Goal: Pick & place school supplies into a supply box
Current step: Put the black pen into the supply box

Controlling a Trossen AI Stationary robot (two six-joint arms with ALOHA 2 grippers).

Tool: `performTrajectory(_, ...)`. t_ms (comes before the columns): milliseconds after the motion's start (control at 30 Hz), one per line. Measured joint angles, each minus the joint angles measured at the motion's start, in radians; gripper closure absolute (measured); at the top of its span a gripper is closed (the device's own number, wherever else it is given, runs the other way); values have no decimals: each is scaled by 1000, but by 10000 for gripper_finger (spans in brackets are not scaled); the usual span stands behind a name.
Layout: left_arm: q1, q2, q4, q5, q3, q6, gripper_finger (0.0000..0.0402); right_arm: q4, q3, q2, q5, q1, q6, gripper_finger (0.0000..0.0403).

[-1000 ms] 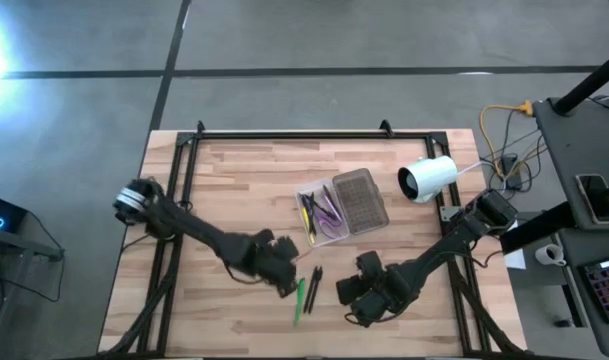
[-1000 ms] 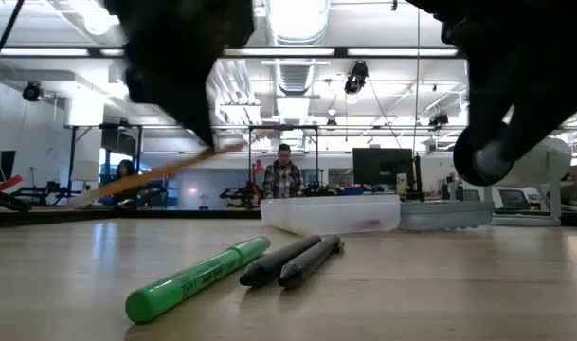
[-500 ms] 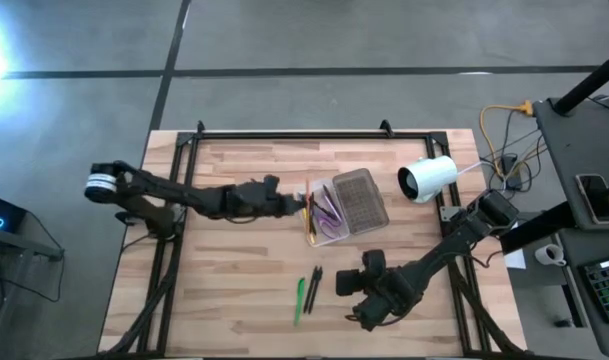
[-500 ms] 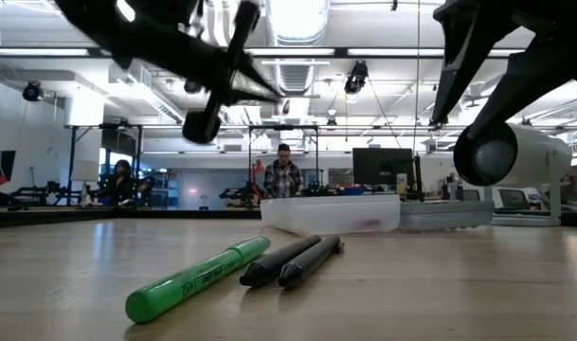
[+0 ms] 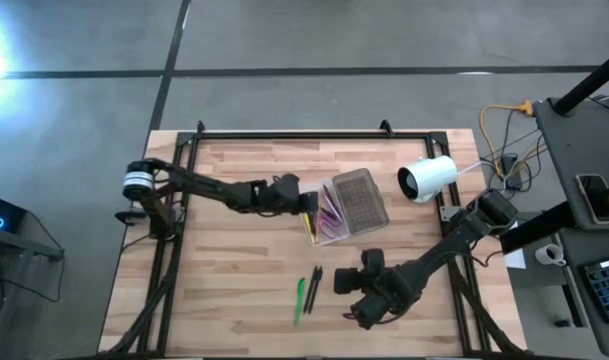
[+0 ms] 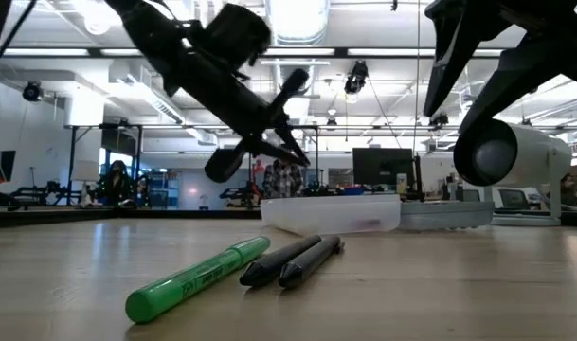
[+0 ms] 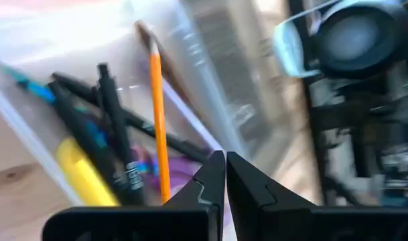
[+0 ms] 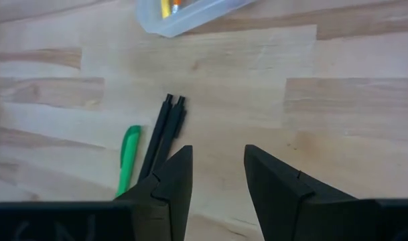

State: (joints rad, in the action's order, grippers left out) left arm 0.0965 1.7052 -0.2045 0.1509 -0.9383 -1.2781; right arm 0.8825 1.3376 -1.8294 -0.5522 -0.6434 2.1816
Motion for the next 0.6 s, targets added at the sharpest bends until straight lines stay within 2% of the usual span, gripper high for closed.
performTrajectory(133,-6,0,6,0,-42,60,401,0,6,0,3,-6,7,275)
performTrajectory(333,-33,-132,46,-75,-24,368,401,-5,11,0,24,-16,-63,275)
performTrajectory(433,-100,-226,144,-82,9,486,401,-39,9,-1,115,-6,-147,275)
performTrajectory(533,-185,-316,213,-79,61,535,401,-152,8,-15,228,23,-322,275)
performTrajectory(600,-250,-377,223,-67,112,536,401,-210,8,-32,265,44,-388,275)
